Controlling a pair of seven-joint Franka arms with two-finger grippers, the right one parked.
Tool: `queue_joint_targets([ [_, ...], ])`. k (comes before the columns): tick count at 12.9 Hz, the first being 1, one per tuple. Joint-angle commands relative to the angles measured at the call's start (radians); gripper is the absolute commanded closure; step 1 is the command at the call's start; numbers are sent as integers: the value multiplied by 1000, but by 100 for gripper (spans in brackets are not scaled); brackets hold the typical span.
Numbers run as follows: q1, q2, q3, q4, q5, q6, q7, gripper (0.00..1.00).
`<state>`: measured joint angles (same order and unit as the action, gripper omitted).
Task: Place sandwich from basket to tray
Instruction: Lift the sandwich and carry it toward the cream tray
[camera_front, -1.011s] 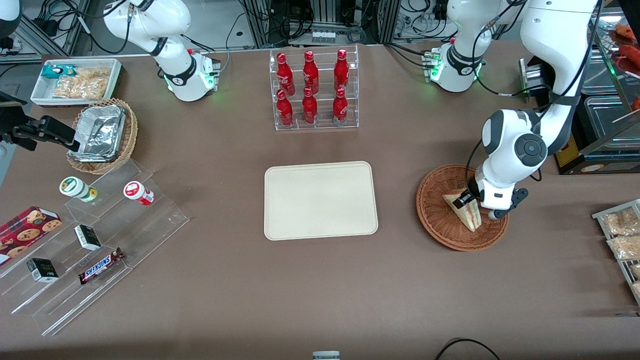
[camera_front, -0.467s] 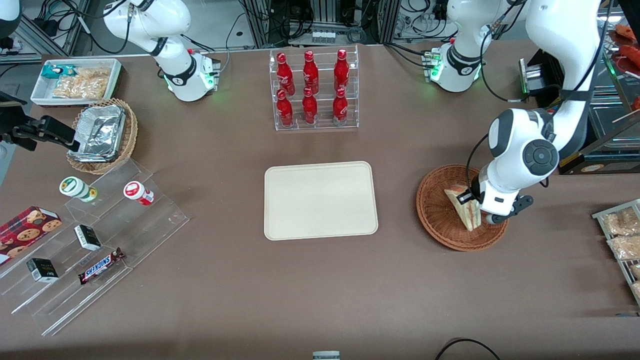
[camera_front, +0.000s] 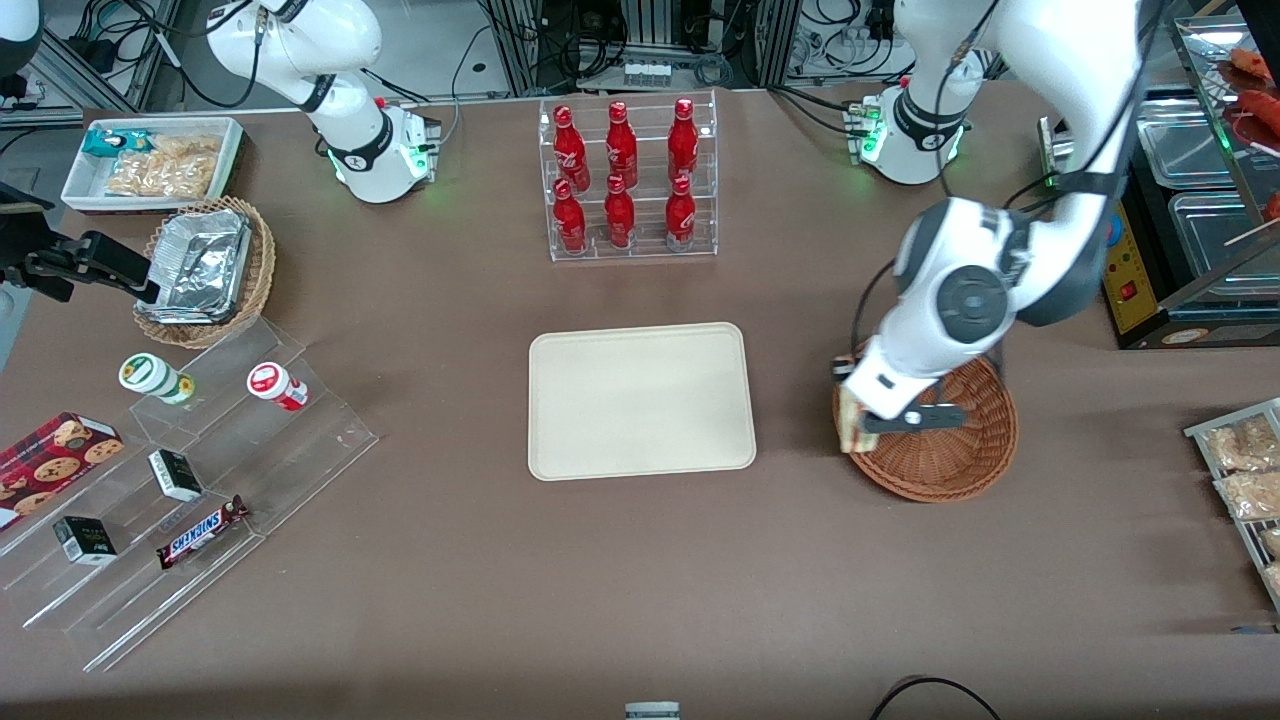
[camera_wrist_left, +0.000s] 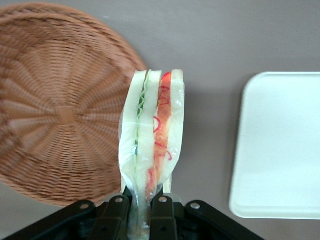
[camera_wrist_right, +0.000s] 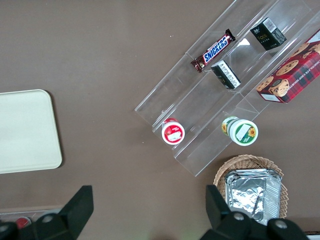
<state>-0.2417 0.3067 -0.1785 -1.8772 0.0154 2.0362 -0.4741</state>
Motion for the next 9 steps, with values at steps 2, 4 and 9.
queue_joint_targets([
  [2,-148,147,8,183,8,-16,-173,99],
  [4,-211,207,8,262,6,-17,-259,99],
  [9,-344,369,8,450,6,-16,-412,99],
])
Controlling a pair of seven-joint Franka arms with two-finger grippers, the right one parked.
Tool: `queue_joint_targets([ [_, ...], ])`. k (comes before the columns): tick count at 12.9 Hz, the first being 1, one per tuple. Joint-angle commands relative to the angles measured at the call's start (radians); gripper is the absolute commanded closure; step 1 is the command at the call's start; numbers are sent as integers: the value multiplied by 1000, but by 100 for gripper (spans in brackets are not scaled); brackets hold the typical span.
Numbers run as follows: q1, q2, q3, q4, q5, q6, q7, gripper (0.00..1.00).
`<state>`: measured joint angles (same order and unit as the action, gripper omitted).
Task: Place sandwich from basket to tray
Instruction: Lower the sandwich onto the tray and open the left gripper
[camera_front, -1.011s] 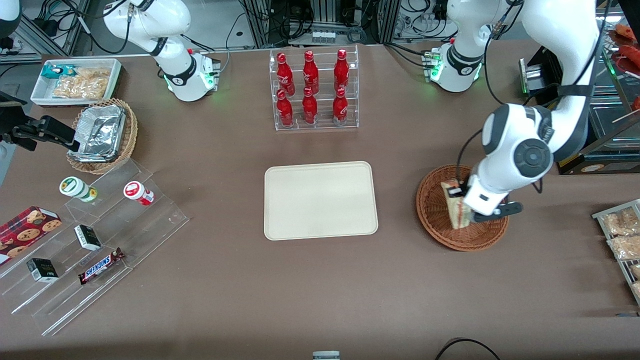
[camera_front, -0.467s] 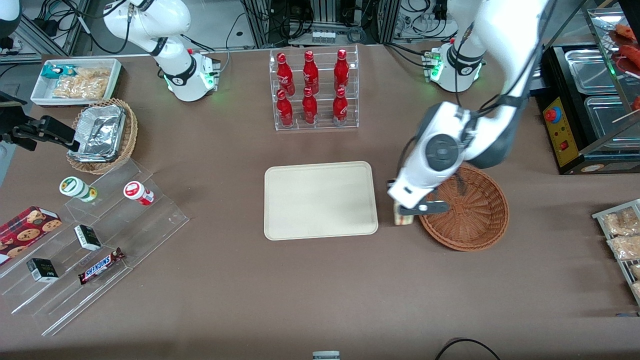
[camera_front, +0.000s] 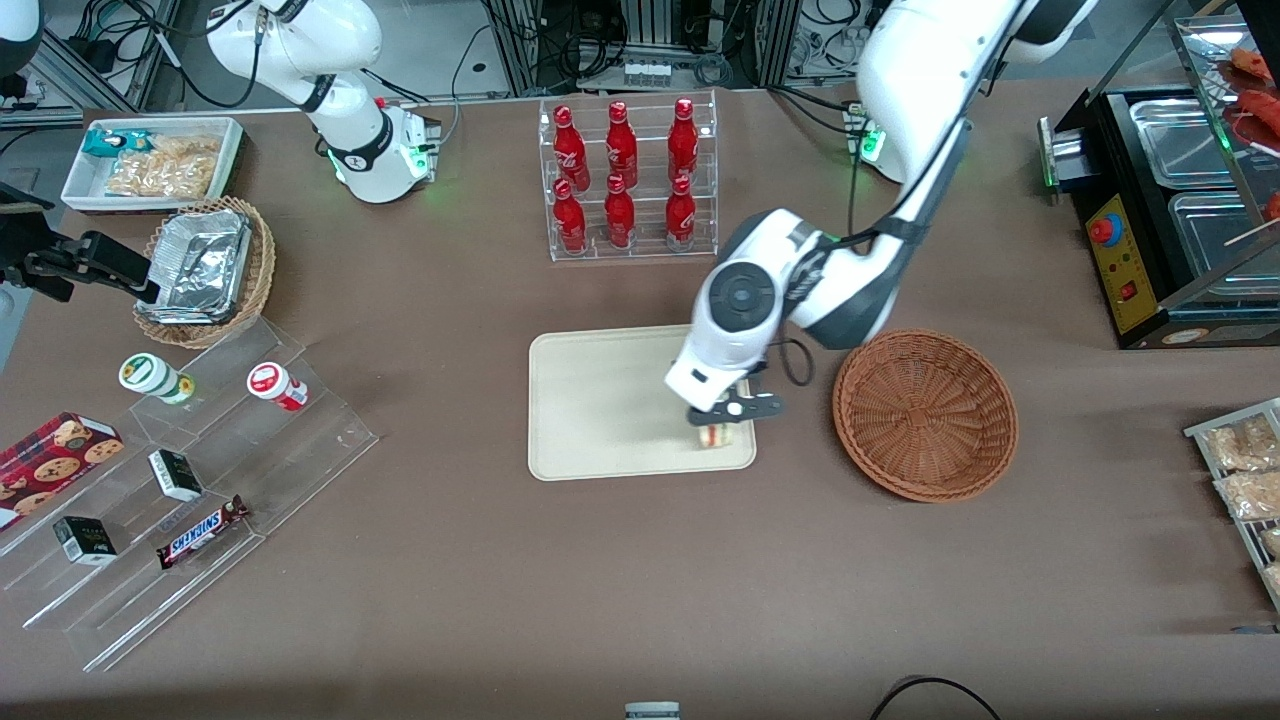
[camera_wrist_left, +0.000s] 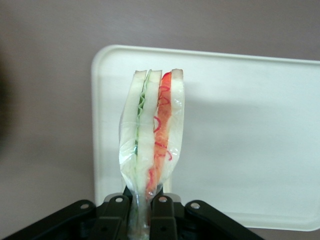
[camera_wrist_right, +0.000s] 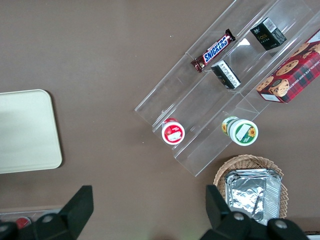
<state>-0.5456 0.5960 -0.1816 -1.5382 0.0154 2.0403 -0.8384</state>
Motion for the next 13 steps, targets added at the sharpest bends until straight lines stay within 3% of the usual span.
queue_joint_targets([
  [1,-57,105,11,139,6,-17,-71,99],
  [5,-103,195,11,227,8,-5,-175,99],
  [9,-122,215,10,214,6,70,-189,99],
  [11,-122,222,10,210,6,75,-177,91],
  [12,-119,222,10,210,-5,87,-177,41],
  [13,-119,219,10,210,-23,90,-174,0],
])
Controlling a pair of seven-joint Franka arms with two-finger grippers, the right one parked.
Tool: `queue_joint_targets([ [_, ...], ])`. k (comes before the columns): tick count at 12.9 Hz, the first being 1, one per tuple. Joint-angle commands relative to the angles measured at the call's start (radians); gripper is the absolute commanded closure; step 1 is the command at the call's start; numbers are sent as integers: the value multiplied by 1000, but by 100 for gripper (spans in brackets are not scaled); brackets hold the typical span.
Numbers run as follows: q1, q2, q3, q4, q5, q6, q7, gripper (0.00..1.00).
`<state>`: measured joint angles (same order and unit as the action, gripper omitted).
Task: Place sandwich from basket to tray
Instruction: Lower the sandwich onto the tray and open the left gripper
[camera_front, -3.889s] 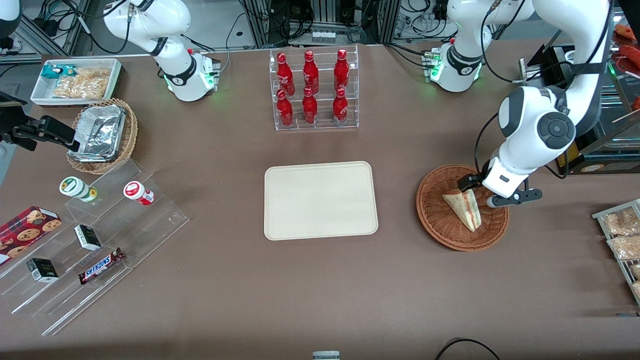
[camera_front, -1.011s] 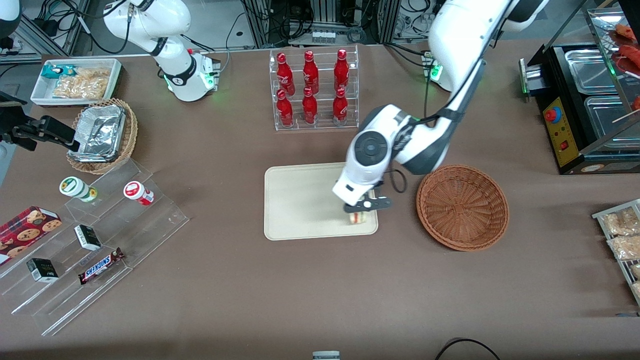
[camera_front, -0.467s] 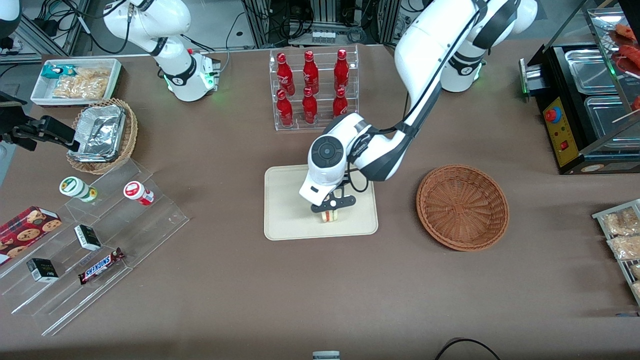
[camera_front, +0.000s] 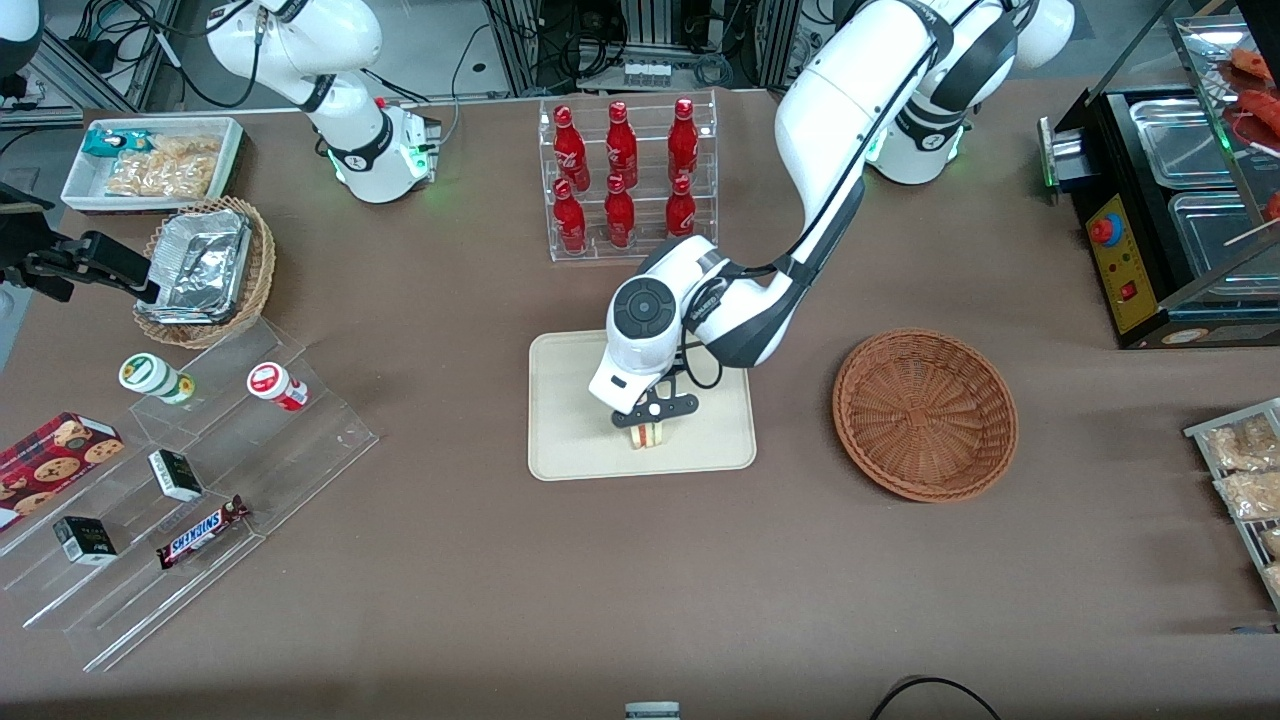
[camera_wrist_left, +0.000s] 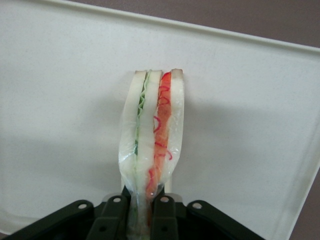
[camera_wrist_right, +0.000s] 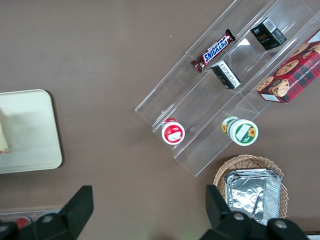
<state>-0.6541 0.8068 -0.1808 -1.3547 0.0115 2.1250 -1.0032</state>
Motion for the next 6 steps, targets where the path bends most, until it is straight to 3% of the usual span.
queue_joint_targets([
  [1,-12,2,11,26,-16,4,-6,0],
  [4,-6,-53,15,23,-7,-23,30,0],
  [6,4,-110,24,9,-5,-110,164,0],
])
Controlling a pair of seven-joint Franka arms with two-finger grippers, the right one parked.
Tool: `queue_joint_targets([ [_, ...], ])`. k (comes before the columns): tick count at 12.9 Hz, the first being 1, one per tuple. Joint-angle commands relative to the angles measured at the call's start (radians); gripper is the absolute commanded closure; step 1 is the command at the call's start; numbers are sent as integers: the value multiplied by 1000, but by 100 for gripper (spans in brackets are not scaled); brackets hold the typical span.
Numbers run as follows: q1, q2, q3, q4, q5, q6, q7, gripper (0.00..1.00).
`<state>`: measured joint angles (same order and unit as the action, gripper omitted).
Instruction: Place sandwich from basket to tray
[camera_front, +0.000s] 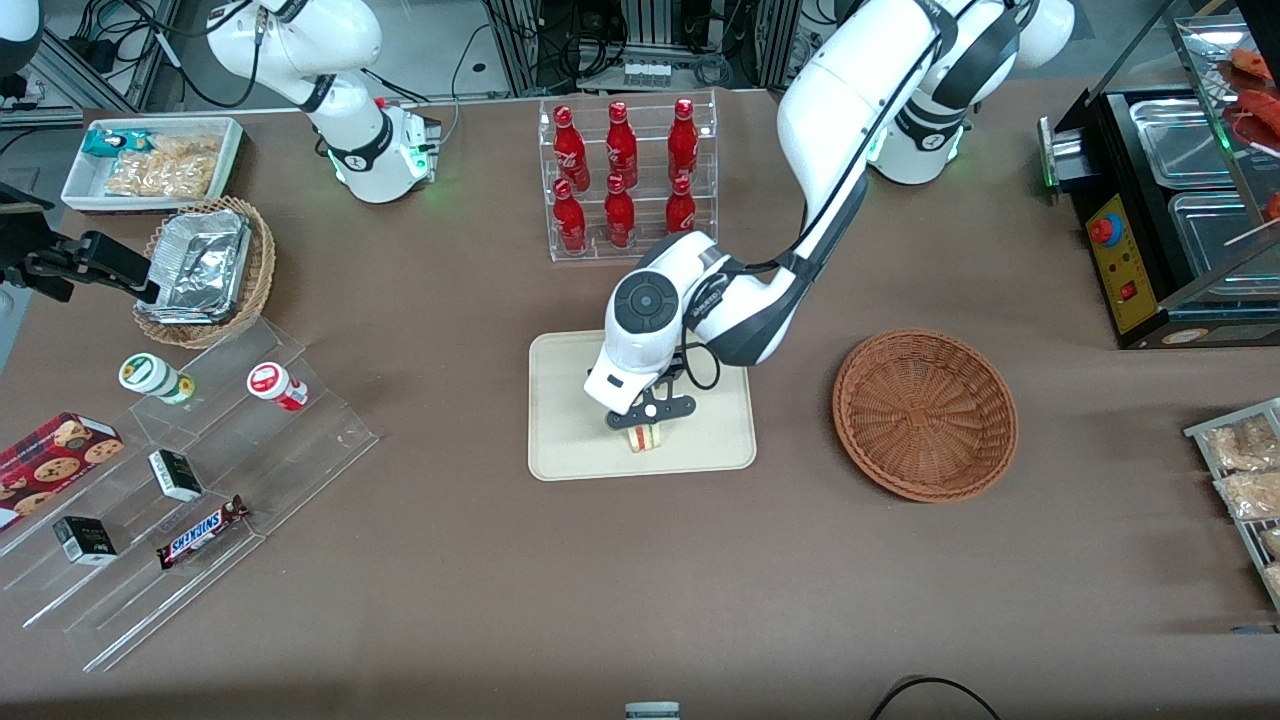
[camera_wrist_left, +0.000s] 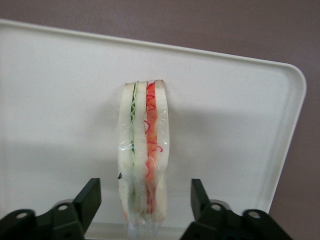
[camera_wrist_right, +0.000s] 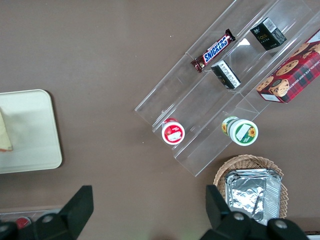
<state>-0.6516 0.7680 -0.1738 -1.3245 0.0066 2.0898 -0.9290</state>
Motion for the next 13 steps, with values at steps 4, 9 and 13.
queue_joint_targets([
  [4,41,-134,106,-27,38,-209,105,0],
  [9,168,-280,108,-194,42,-211,125,0],
  [13,288,-402,108,-310,39,-225,326,0],
])
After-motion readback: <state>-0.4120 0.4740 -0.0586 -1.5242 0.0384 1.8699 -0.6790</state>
